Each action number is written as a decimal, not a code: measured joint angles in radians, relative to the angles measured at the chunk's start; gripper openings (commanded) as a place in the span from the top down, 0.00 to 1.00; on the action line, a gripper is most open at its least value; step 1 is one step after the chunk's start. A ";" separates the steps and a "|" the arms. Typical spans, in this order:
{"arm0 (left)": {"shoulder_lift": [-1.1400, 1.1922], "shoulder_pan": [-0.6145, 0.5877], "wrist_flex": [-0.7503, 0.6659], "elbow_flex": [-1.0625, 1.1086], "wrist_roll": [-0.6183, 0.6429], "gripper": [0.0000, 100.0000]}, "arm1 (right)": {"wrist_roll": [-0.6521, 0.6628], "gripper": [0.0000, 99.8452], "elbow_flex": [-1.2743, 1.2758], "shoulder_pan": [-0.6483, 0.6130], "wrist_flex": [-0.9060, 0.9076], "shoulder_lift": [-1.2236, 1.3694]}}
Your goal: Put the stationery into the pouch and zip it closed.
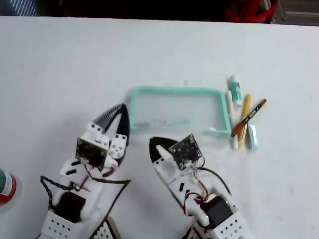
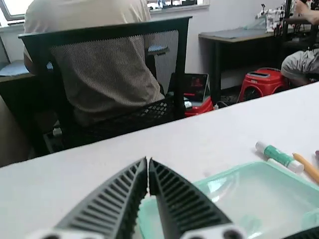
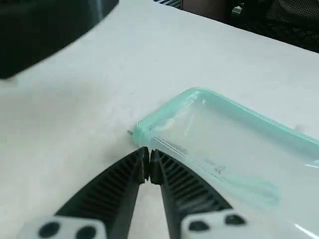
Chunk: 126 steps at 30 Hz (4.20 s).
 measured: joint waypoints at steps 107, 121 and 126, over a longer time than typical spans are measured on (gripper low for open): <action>0.984 -0.344 -0.186 -0.419 0.094 0.98 | -0.077 0.87 -0.502 0.493 -0.092 0.884; 0.984 -0.344 -0.186 -0.419 0.094 0.98 | -0.077 0.87 -0.623 0.605 -0.227 1.260; 0.984 -0.344 -0.186 -0.419 0.094 0.98 | -0.077 0.88 -0.623 0.605 -0.227 1.263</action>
